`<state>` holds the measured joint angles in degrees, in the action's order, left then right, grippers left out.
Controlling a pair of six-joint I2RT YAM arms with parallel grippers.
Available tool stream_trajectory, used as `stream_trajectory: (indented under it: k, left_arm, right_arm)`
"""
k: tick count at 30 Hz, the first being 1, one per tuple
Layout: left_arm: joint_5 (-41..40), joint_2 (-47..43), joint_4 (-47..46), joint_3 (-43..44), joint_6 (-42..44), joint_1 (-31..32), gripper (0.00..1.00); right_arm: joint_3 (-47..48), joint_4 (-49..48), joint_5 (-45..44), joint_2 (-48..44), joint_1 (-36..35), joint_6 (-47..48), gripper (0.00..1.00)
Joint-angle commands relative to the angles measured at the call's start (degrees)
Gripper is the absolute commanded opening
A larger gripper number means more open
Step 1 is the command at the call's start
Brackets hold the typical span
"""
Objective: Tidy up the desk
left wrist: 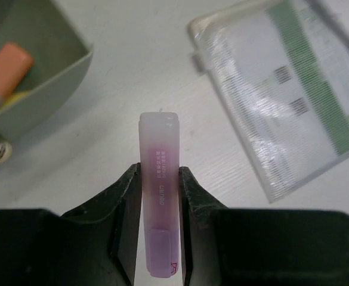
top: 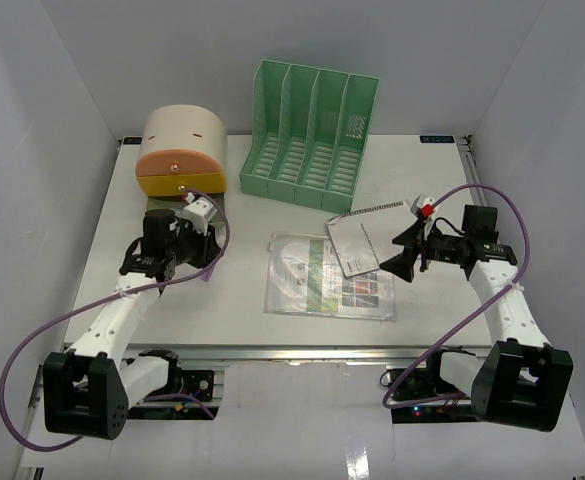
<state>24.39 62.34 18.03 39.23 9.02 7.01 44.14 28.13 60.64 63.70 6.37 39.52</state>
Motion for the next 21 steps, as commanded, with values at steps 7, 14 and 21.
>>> stream_trajectory:
  k: [7,14,21]
  left_arm:
    - [13.1,5.9,-34.5,1.0,-48.4,-16.6,0.00]
    - [-10.9,8.5,-38.0,0.3,-76.7,-18.5,0.00]
    - [-24.5,14.3,-21.1,8.3,-81.3,-18.5,0.18]
  right_arm:
    - [-0.2,-1.2,1.3,-0.2,0.9,0.1,0.90]
    - [-0.2,-1.2,1.6,-0.2,1.3,0.2,0.90]
    - [-0.2,-1.2,1.4,-0.2,1.3,0.1,0.90]
